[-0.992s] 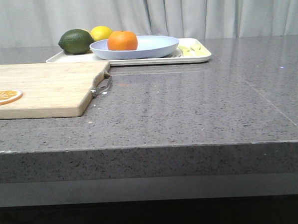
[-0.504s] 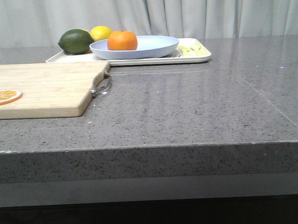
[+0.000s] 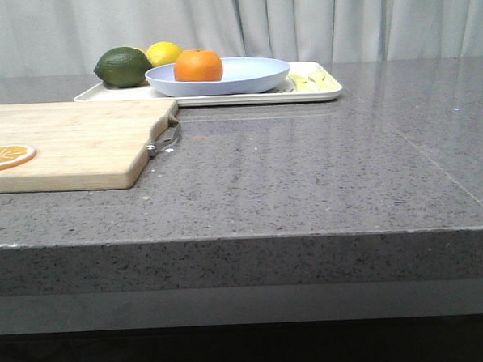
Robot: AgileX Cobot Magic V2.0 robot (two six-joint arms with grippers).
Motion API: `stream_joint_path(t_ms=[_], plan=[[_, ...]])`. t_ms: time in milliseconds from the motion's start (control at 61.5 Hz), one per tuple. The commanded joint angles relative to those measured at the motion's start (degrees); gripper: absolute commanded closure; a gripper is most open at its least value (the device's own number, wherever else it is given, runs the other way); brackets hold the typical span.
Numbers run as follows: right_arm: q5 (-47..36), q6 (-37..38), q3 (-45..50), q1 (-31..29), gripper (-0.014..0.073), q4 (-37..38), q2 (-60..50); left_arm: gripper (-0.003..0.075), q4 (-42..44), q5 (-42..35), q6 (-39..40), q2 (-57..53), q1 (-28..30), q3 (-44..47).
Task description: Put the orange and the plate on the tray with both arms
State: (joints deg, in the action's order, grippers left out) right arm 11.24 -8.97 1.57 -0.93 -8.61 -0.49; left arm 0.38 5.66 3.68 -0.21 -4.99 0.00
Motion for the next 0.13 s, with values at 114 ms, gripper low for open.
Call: stream_joint_path(t_ms=[114], plan=[[-4.1,-0.1,-0.3,-0.2,0.0654,-0.3,-1.3,0.0738,-0.4,-4.8,0.4,-1.1,0.2,0.4]])
